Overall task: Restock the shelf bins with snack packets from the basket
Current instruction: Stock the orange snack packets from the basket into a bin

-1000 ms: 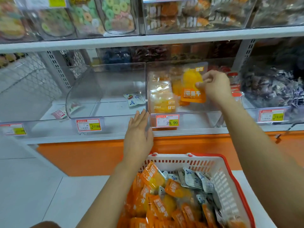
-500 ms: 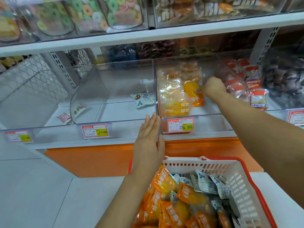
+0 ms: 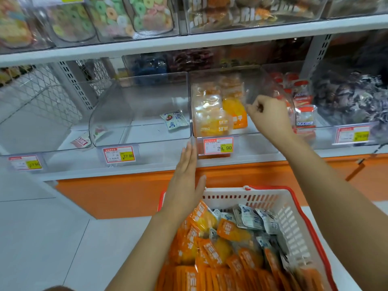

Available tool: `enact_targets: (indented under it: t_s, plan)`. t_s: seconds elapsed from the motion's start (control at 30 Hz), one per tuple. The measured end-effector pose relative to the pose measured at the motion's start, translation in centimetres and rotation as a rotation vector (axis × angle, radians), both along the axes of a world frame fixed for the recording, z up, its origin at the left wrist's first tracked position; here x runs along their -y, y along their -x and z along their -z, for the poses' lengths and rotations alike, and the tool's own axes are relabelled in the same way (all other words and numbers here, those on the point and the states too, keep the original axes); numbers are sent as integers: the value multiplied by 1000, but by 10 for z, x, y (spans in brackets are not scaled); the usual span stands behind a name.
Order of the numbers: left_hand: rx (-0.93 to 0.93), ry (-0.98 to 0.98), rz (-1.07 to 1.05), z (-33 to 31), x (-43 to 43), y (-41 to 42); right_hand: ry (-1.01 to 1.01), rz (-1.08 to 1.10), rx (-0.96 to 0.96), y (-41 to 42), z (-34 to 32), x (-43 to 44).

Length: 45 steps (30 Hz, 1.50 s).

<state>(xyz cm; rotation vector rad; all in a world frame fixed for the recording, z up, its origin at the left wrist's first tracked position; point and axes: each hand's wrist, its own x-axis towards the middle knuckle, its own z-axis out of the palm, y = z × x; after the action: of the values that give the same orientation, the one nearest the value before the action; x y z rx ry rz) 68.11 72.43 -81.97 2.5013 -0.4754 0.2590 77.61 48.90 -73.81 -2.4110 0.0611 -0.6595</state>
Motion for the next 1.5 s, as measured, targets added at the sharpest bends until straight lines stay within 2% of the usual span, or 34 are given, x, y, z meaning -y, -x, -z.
enact_targets:
  t_s: [0.1, 0.23, 0.4, 0.53, 0.63, 0.77, 0.83, 0.9, 1.0, 1.1, 1.2, 1.3, 1.4, 1.47, 1.5]
  plan:
    - [-210, -5, -3, 22, -3, 19, -1, -66, -12, 39, 16, -7]
    - [-417, -281, 20, 63, -16, 39, 5, -155, -174, 76, 61, -27]
    - [-650, -330, 36, 96, -33, 66, 206, -276, -579, 111, 138, -55]
    - [-722, -332, 30, 101, -36, 75, 204, -447, -1008, 146, 227, -38]
    - [-735, -327, 21, 98, -33, 77, 142, -441, -987, 161, 263, -19]
    - [-748, -379, 25, 94, -29, 79, 68, -420, -1062, 159, 256, -20]
    - [-752, -395, 22, 93, -29, 80, 40, -392, -1039, 159, 256, -21]
    - [-737, -419, 38, 91, -28, 81, 96, -372, -983, 159, 259, -22]
    - [-740, -429, 49, 88, -27, 83, 315, -367, -980, 157, 244, -32]
    - [-749, -410, 23, 89, -29, 84, 382, -438, -972, 154, 223, -42]
    - [-721, -259, -47, 82, -28, 78, 258, -541, -916, 147, 188, -49]
    - [-742, 3, -158, 65, -25, 62, 92, -616, -764, 138, 157, -44]
    - [-1044, 479, -196, 52, -22, 50, -156, -627, -530, 136, 128, -41]
    - [-1226, 769, -114, 41, -15, 48, -222, -608, -383, 135, 112, -40]
    - [-1247, 878, -57, 34, -11, 48, -272, -596, -320, 134, 104, -39]
